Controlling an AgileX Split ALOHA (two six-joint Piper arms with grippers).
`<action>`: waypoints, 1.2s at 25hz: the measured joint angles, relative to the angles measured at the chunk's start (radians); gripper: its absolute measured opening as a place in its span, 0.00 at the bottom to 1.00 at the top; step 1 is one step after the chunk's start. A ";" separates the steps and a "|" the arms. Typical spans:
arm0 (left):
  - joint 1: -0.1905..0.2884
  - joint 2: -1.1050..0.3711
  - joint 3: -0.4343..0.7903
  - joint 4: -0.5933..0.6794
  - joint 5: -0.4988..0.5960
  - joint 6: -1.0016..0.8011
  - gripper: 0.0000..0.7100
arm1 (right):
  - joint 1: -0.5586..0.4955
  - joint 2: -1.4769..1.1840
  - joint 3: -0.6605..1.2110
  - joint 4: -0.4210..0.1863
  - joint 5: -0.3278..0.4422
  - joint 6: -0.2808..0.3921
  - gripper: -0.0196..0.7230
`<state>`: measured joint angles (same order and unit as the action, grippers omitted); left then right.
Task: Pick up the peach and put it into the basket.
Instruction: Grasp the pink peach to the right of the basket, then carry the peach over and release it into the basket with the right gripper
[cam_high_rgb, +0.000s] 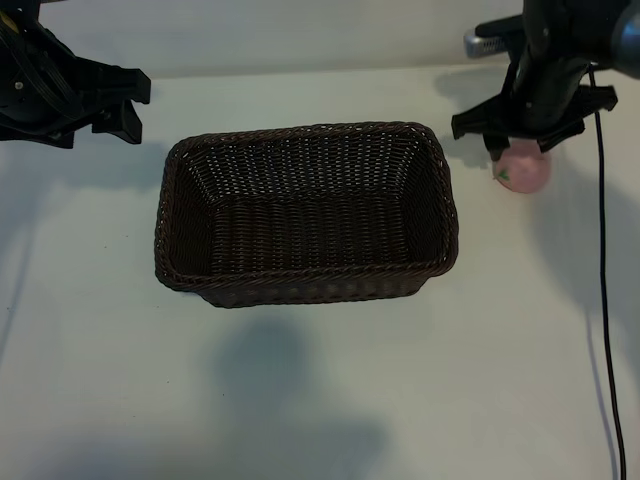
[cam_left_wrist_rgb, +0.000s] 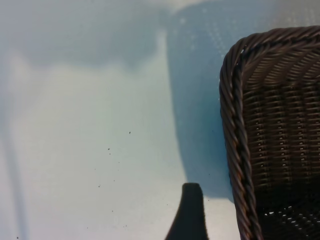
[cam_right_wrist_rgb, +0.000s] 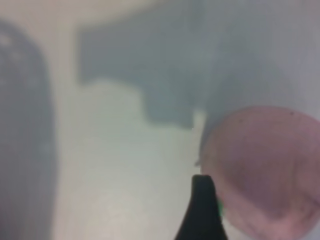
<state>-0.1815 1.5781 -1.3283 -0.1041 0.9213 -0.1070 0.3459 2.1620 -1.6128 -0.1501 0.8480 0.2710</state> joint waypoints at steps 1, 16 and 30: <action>0.000 0.000 0.000 0.001 0.000 0.000 0.84 | 0.000 0.013 0.000 0.001 -0.003 0.000 0.76; 0.000 0.000 0.000 0.002 0.000 0.000 0.84 | -0.003 -0.010 0.002 -0.058 0.047 0.000 0.09; 0.000 0.000 0.000 0.002 0.000 0.000 0.84 | -0.003 -0.363 0.002 -0.075 0.200 -0.007 0.09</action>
<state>-0.1815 1.5781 -1.3283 -0.1024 0.9213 -0.1070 0.3429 1.7989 -1.6105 -0.2250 1.0480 0.2643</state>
